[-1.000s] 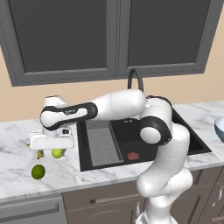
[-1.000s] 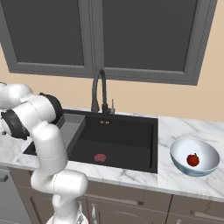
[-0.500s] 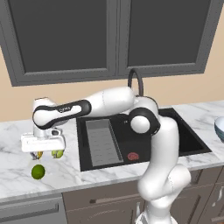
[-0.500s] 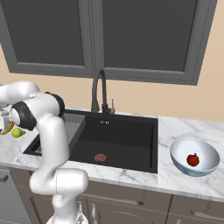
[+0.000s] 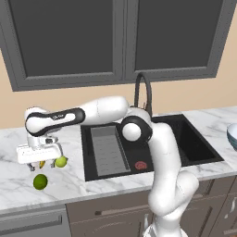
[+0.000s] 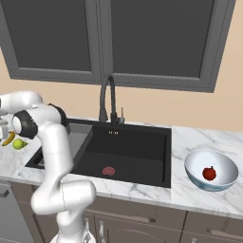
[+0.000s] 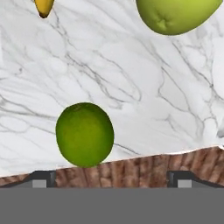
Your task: There is a mixed pile of frozen fruits and vegetables on the counter. Locate all the frozen vegetables and place the items in a bowl on the counter. Take all the frozen fruits and defrost them in a running sink.
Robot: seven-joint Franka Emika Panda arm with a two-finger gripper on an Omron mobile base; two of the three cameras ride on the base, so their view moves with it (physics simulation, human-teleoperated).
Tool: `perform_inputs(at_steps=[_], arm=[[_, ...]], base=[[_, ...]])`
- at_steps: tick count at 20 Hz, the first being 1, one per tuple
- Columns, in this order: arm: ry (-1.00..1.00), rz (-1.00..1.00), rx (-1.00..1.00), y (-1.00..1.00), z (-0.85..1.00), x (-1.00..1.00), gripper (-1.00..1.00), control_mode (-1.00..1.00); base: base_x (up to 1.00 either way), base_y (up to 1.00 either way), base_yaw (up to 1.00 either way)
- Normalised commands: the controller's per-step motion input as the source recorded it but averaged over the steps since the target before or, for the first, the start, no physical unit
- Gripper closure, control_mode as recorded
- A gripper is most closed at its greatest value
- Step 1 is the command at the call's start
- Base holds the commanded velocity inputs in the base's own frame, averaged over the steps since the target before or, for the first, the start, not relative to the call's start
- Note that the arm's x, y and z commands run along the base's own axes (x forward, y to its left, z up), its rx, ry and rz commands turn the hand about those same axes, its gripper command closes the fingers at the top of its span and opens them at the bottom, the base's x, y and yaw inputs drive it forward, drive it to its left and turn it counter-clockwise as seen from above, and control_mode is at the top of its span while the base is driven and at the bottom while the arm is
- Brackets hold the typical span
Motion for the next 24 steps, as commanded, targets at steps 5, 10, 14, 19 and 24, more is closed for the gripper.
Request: perform_inputs(at_steps=[5,10,14,19,24], arm=[[-0.01,0.0,-0.13,0.26,-0.22,0.22,-1.0,-1.0],[-0.08,0.0,-0.08,0.13,-0.19,0.14,-1.0,-1.0],[-0.08,0.0,0.01,-0.09,-0.13,-0.29,-1.0,-1.0],[-0.07,-0.01,0.06,-0.17,-0.07,-0.46,-1.0,-1.0],[-0.02,-0.05,0.12,-0.38,-0.21,-0.13,-1.0,-1.0]], base=[[0.0,0.0,0.0],[0.0,0.0,0.0],[0.0,0.0,0.0],[0.0,0.0,0.0],[0.0,0.0,0.0]])
